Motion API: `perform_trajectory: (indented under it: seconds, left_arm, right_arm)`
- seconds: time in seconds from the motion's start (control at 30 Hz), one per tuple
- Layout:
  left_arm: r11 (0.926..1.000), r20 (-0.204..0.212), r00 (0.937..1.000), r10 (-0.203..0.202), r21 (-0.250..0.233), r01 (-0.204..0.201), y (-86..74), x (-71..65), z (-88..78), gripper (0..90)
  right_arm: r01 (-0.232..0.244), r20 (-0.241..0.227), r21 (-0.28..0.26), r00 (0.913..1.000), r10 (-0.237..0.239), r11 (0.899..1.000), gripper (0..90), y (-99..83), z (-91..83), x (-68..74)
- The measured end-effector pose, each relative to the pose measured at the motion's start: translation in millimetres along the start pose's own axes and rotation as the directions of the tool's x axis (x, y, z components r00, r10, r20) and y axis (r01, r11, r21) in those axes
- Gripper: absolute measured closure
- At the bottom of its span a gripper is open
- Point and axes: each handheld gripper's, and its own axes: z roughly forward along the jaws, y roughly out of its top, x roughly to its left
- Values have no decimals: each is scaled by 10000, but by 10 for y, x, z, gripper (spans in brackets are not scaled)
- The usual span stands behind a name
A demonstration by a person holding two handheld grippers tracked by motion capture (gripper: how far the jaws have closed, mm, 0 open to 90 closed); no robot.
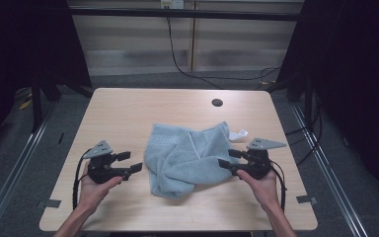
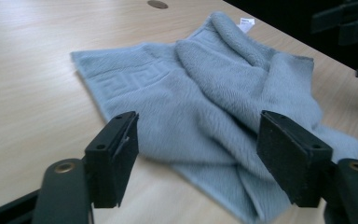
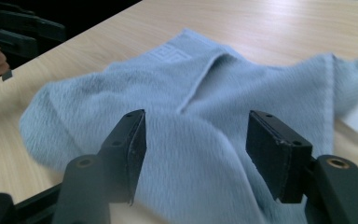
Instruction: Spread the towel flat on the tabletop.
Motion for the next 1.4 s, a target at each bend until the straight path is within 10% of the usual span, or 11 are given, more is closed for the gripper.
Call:
perform_trajectory:
  seconds: [0.2,0.37,0.67,0.9,1.03,1.17,1.4]
  left_arm:
    - [9983,472,9989,31,586,-58,-50,-59,465,373]
    - [9827,780,9947,670,1671,-793,-229,-144,695,447]
    - [9748,901,9919,893,1963,-1056,-298,-169,668,559]
    - [9658,1452,9873,650,2398,-989,-444,-313,390,666]
    - [9701,1682,9849,415,2289,-800,-491,-336,169,636]
    - [9910,1616,9868,-97,1332,-121,-411,-240,-9,559]
    - [9984,1319,9910,-205,542,135,-252,-131,4,486]
  right_arm:
    - [398,-236,792,9990,-381,9961,338,119,360,9]
    - [436,-158,1820,9990,-414,9823,304,-69,630,-42]
    - [567,-113,2515,9984,-556,9662,437,-275,812,25]
    - [732,-1051,2393,9932,-491,9682,601,-354,788,136]
    - [1127,-1563,2488,9849,-750,9620,613,-371,818,279]
    - [1591,-2105,2580,9719,-1052,9529,623,-364,886,438]
    - [1998,-2679,2607,9549,-1281,9445,585,-369,961,662]
